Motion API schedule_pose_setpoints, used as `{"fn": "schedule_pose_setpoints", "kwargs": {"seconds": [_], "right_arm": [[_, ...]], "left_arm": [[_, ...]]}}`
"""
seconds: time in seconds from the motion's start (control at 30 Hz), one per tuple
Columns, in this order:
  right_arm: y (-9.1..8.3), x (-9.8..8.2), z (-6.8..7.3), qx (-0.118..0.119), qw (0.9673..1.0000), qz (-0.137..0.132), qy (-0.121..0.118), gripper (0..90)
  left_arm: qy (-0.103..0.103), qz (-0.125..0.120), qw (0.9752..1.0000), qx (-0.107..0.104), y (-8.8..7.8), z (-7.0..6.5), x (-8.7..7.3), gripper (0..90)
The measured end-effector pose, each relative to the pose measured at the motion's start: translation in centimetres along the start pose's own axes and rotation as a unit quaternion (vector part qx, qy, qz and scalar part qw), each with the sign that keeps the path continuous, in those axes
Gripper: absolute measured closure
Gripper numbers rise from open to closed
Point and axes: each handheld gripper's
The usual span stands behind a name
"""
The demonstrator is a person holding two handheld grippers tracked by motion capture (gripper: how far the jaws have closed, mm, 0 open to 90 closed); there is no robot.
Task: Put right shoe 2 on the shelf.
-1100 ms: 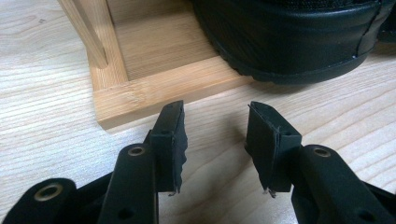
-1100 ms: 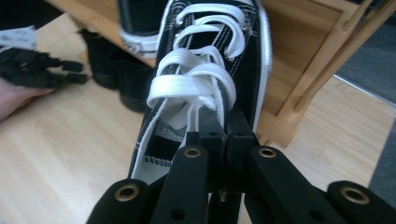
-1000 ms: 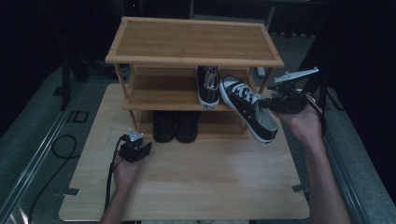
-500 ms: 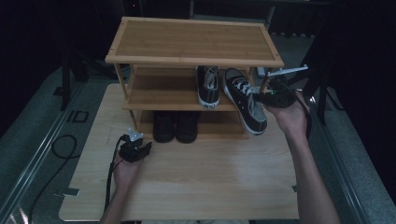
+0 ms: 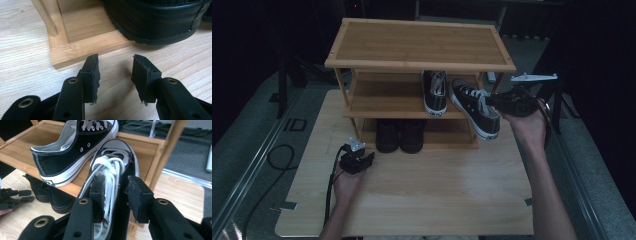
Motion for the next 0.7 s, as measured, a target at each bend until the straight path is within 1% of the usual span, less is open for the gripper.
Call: {"fn": "schedule_pose_setpoints", "kwargs": {"seconds": [0.07, 0.1, 0.17, 0.2, 0.23, 0.27, 0.37, 0.43, 0.5, 0.53, 0.57, 0.63, 0.67, 0.7], "right_arm": [[-0.7, -0.3, -0.1, -0.002, 1.0000, -0.008, 0.000, 64.8], [-1.3, -0.7, -0.3, -0.006, 0.9999, -0.011, -0.002, 64.0], [-1.6, -0.9, -0.4, -0.008, 0.9999, -0.015, -0.003, 63.6], [-2.0, -1.1, -0.5, -0.012, 0.9998, -0.017, -0.003, 63.4], [-2.6, -1.6, -0.7, -0.023, 0.9995, -0.023, -0.006, 62.5], [-2.6, -1.6, -0.7, -0.023, 0.9995, -0.023, -0.006, 62.5], [-3.5, -2.4, -1.3, -0.034, 0.9991, -0.028, 0.001, 63.5], [-3.7, -2.8, -1.6, -0.044, 0.9987, -0.025, 0.004, 65.2], [-3.8, -3.0, -1.7, -0.047, 0.9986, -0.024, 0.004, 65.3], [-3.8, -3.3, -1.8, -0.051, 0.9985, -0.022, 0.003, 66.1], [-3.8, -4.0, -1.9, -0.058, 0.9982, -0.017, 0.003, 68.2], [-3.8, -4.3, -1.9, -0.059, 0.9981, -0.016, 0.003, 68.9], [-3.6, -5.0, -2.0, -0.062, 0.9980, -0.011, 0.004, 71.6], [-3.5, -5.4, -2.1, -0.063, 0.9979, -0.010, 0.005, 73.6]], "left_arm": [[0.000, 0.000, 1.0000, 0.000, 0.0, 0.0, 0.0, 57.3], [0.000, 0.000, 1.0000, 0.000, 0.0, 0.0, 0.0, 57.3], [0.000, 0.000, 1.0000, 0.000, 0.0, 0.0, 0.0, 57.3], [0.000, 0.000, 1.0000, 0.000, 0.0, 0.0, 0.0, 57.3], [0.000, 0.000, 1.0000, 0.000, 0.0, 0.0, 0.0, 57.3], [0.000, 0.001, 1.0000, 0.000, 0.0, 0.0, 0.0, 57.3], [-0.003, -0.003, 1.0000, -0.002, 0.0, 0.1, 0.0, 57.7], [-0.002, -0.007, 1.0000, 0.000, 0.0, 0.1, 0.0, 58.3], [-0.001, -0.011, 0.9999, 0.002, 0.0, 0.1, 0.1, 58.9], [0.001, -0.013, 0.9999, 0.005, 0.0, 0.0, 0.1, 58.9], [0.003, -0.015, 0.9999, 0.006, 0.1, 0.0, 0.2, 59.0], [0.002, -0.017, 0.9998, 0.006, 0.1, 0.0, 0.3, 59.1], [0.002, -0.018, 0.9998, 0.007, 0.1, 0.0, 0.4, 59.3], [0.003, -0.021, 0.9997, 0.008, 0.1, 0.0, 0.4, 59.6]]}}
Point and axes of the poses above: each handheld gripper's, and its own axes: y roughly forward along the jaws, x roughly out of its top, z roughly to its left, and after that the axes turned 1 degree about -x, right-handed
